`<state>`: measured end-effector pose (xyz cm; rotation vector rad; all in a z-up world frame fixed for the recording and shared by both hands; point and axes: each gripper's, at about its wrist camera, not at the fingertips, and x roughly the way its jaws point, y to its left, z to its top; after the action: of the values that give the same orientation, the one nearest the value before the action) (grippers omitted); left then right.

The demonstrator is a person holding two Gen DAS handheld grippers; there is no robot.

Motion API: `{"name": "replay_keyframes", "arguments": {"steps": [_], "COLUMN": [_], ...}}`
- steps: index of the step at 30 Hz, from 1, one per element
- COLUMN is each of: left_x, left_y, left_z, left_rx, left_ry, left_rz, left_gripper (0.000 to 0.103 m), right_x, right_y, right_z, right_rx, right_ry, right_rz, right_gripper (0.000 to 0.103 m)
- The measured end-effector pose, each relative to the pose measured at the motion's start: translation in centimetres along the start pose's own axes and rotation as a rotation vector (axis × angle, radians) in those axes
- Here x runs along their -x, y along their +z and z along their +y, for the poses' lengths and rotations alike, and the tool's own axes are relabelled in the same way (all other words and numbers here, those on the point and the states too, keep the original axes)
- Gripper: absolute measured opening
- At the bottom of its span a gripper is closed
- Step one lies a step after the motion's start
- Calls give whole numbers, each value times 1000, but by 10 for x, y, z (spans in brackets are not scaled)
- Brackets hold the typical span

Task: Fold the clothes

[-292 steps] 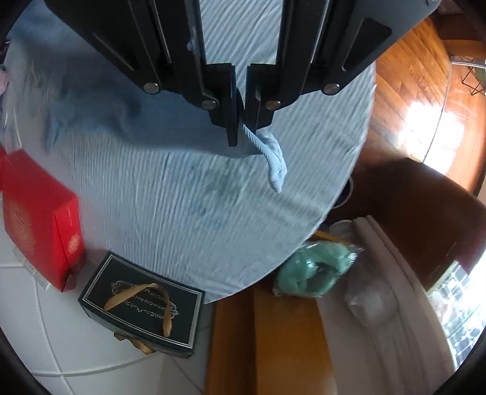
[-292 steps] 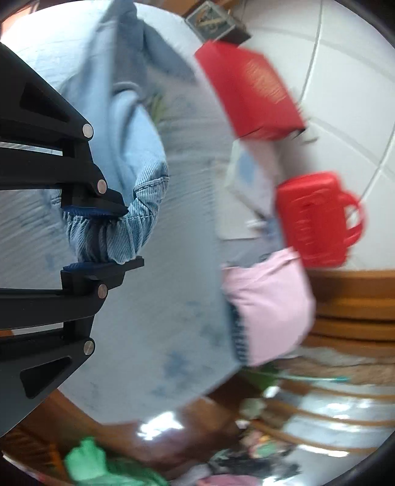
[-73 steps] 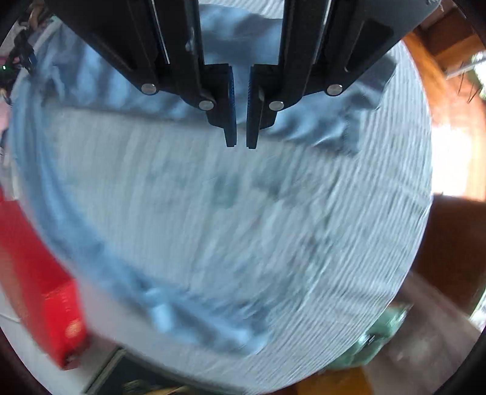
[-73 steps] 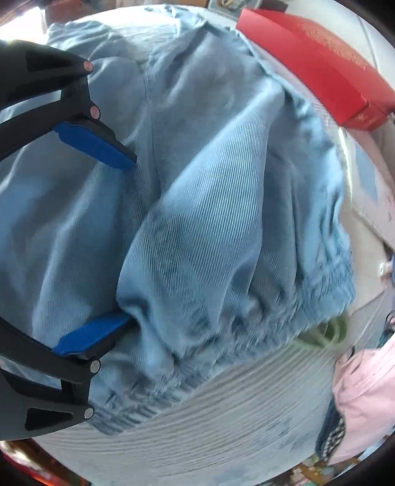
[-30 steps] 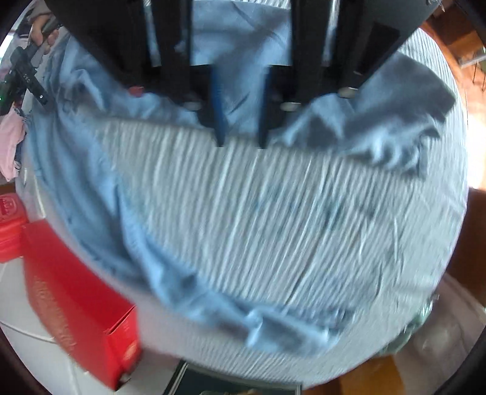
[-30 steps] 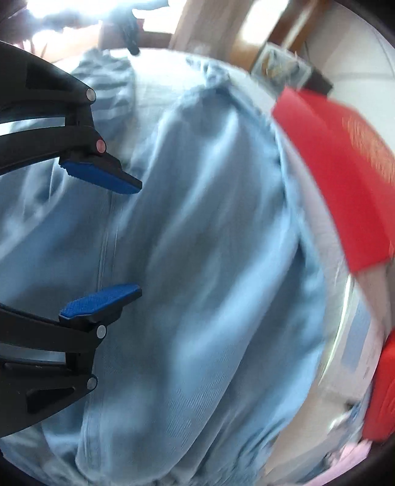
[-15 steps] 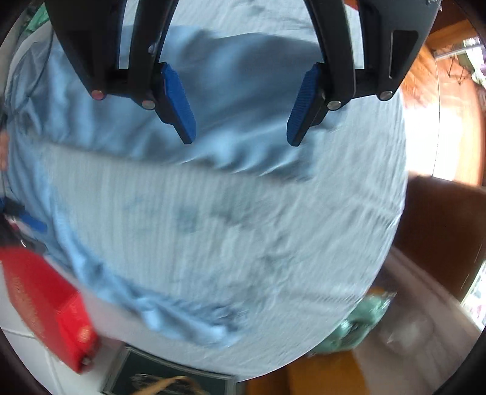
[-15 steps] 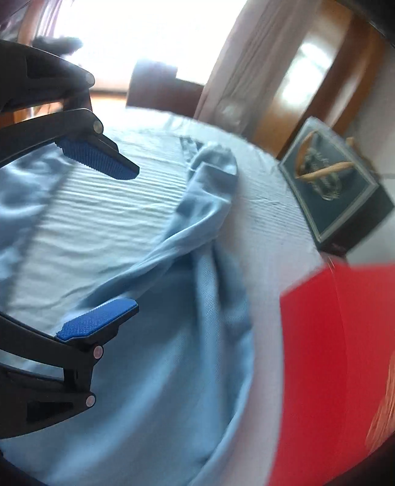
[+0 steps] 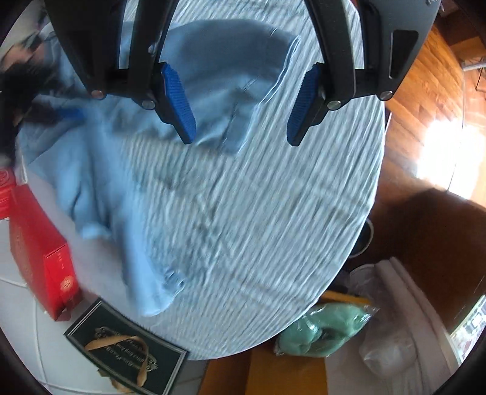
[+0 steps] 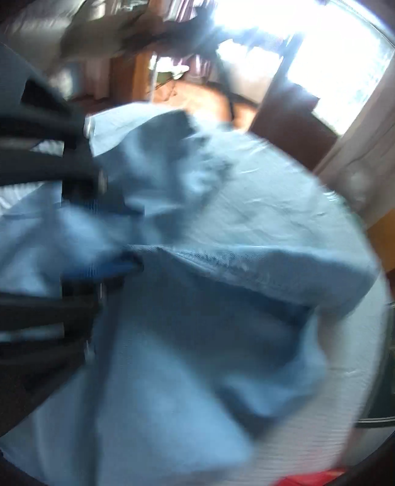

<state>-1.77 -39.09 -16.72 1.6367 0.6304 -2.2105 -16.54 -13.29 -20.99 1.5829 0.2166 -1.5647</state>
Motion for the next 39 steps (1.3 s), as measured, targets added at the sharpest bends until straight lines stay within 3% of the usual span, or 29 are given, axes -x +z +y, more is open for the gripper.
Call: {"name": "replay_keyframes", "arguments": {"steps": [2, 4, 10, 12, 14, 15, 16, 21, 23, 25, 27, 29, 30, 31, 33, 34, 36, 38, 39], "left_x": [0, -3, -34, -55, -77, -86, -95, -120, -123, -130, -134, -133, -131, -126, -114, -108, -93, -77, -78], "left_y": [8, 18, 63, 79, 93, 98, 103, 106, 103, 104, 106, 105, 105, 105, 105, 106, 109, 112, 115], "left_z": [-13, -31, -95, -112, -125, -130, -136, -163, -166, -154, -147, -149, -151, -156, -163, -164, -149, -133, -121], "left_rx": [-20, -52, -120, -105, -82, -79, -79, -162, -177, -114, -114, -111, -108, -115, -123, -125, -87, -49, -20], "left_ry": [-32, -60, -133, -113, -104, -100, -82, 91, 137, 142, 137, 140, 137, 147, 181, 206, 281, 356, 344], "left_rz": [-9, -11, 3, 31, 61, 74, 76, 58, 54, 74, 98, 108, 108, 103, 84, 70, 4, -62, -55], "left_gripper": [62, 62, 62, 62, 62, 62, 62, 65, 75, 102, 103, 98, 84, 47, 5, 5, 5, 6, 11], "right_x": [-9, 4, 82, 115, 141, 157, 174, 257, 281, 303, 313, 318, 318, 313, 302, 295, 284, 292, 297], "right_y": [-15, -34, -102, -127, -159, -179, -199, -310, -343, -371, -385, -390, -387, -383, -375, -371, -352, -345, -346], "right_z": [-7, -16, -59, -81, -108, -123, -139, -223, -258, -294, -327, -358, -372, -383, -405, -410, -412, -408, -414], "right_rx": [-71, -148, -385, -491, -591, -648, -706, -972, -1039, -1094, -1115, -1118, -1111, -1104, -1089, -1073, -1004, -966, -981], "right_ry": [-11, 12, -78, -140, -196, -228, -261, -432, -489, -522, -548, -560, -558, -546, -521, -520, -591, -670, -698], "right_rz": [8, -64, -320, -392, -442, -470, -499, -615, -622, -634, -621, -594, -573, -541, -477, -431, -321, -333, -357], "right_gripper": [42, 42, 45, 50, 69, 85, 89, 89, 89, 98, 101, 101, 101, 101, 101, 82, 26, 26, 27]}}
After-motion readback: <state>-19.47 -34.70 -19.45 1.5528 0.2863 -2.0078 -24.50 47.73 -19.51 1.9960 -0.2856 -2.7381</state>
